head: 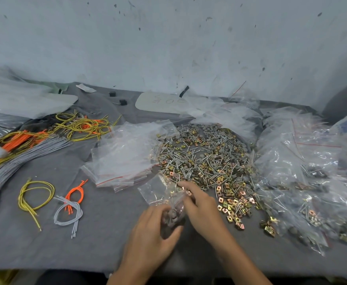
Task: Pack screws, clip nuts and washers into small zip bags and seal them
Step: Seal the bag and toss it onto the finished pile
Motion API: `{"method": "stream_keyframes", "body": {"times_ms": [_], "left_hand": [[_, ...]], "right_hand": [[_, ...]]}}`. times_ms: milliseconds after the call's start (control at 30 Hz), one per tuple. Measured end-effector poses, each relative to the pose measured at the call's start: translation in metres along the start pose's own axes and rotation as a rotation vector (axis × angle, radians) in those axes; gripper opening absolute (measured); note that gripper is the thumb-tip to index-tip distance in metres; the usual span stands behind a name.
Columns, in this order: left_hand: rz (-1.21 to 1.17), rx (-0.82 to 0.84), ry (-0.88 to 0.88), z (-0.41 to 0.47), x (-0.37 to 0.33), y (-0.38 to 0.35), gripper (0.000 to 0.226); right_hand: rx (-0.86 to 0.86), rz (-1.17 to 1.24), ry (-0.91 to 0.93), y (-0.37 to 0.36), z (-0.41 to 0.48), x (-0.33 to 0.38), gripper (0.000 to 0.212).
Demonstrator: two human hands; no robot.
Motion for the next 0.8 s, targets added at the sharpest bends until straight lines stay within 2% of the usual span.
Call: {"method": "stream_keyframes", "body": {"times_ms": [67,200,367,467,567,633,700,800], "left_hand": [[0.077,-0.004,-0.058,-0.005,-0.001,0.004,0.024],[0.066,-0.146,-0.154,0.002,-0.016,0.028,0.006],[-0.142,-0.249,-0.147,0.024,-0.041,0.064,0.006],[-0.243,-0.276,-0.152,0.034,-0.062,0.079,0.014],[-0.346,-0.281,-0.141,0.039,-0.078,0.088,0.011],[-0.407,-0.29,-0.127,0.038,-0.084,0.092,0.008],[-0.457,-0.286,-0.102,0.034,-0.088,0.094,0.009],[-0.463,-0.252,-0.078,0.027,-0.096,0.092,0.009]], "right_hand": [[0.043,0.092,-0.039,0.0,0.0,-0.002,0.041],[0.115,0.272,-0.117,0.008,0.001,0.004,0.034],[0.185,0.586,-0.098,0.039,-0.002,0.033,0.02],[0.206,0.684,-0.066,0.058,-0.007,0.051,0.018],[0.204,0.768,-0.045,0.077,-0.013,0.063,0.017],[0.176,0.706,0.01,0.092,-0.019,0.069,0.015],[0.083,0.511,0.094,0.111,-0.024,0.076,0.013],[0.014,0.145,0.257,0.129,-0.032,0.095,0.029]]}}
Point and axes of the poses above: each hand's wrist, its own z-axis towards the middle knuckle, its own y-axis out of the back of the hand, x = y × z, the point moved 9 cm from there along z, towards the middle knuckle, and after that the axes turned 13 degrees about -z, right-handed, at the moved point
